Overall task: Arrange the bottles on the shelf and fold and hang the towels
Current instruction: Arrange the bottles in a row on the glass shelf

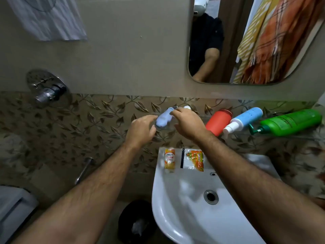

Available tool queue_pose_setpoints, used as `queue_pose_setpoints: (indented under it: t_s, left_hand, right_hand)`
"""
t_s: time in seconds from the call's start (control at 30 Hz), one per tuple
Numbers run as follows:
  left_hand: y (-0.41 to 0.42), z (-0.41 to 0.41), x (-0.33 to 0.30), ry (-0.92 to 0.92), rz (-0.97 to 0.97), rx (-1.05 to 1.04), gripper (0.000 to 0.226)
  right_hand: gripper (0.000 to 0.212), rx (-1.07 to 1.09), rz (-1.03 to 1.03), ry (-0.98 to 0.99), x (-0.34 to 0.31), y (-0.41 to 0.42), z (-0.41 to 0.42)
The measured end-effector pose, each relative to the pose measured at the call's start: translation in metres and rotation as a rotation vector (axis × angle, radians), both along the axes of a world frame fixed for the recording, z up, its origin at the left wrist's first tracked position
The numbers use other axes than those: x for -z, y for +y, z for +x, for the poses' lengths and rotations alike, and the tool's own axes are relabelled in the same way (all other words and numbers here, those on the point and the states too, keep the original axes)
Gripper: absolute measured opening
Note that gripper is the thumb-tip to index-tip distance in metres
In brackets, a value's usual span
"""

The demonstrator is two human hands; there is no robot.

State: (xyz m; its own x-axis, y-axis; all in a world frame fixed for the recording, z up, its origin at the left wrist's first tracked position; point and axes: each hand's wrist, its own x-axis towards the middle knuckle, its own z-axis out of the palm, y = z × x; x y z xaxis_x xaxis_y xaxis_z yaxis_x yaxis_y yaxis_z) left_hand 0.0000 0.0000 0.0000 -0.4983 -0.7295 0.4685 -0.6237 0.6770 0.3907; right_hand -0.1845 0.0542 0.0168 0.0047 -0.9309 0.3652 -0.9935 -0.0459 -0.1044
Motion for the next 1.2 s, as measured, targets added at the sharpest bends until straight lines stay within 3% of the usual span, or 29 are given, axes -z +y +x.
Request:
queue_pose_setpoints:
  t_s: [0.17, 0.4, 0.57, 0.77, 0.93, 1.2]
  left_hand:
    - [-0.032, 0.003, 0.001, -0.084, 0.034, 0.084, 0.049]
    - [-0.071, -0.005, 0.007, -0.118, 0.053, 0.246, 0.046]
    - [-0.080, -0.010, 0.012, 0.045, 0.098, 0.317, 0.048]
    - [-0.086, -0.024, -0.008, 0.330, 0.316, 0.291, 0.032]
    - [-0.087, -0.036, -0.018, 0.408, 0.437, 0.233, 0.029]
    - [-0.077, -0.035, -0.017, 0.425, 0.475, 0.198, 0.029]
  right_hand:
    - [0.045, -0.015, 0.038, -0.022, -0.003, -0.021, 0.006]
    - [0.027, -0.035, 0.097, -0.044, -0.003, -0.032, 0.004]
    - [0.040, -0.053, 0.137, -0.161, -0.002, -0.031, -0.005]
    - [0.020, -0.033, 0.047, -0.393, -0.019, -0.039, -0.015]
    - [0.011, -0.038, 0.073, -0.540, -0.028, -0.044, -0.017]
    - [0.016, -0.071, 0.110, -0.608, -0.026, -0.045, -0.024]
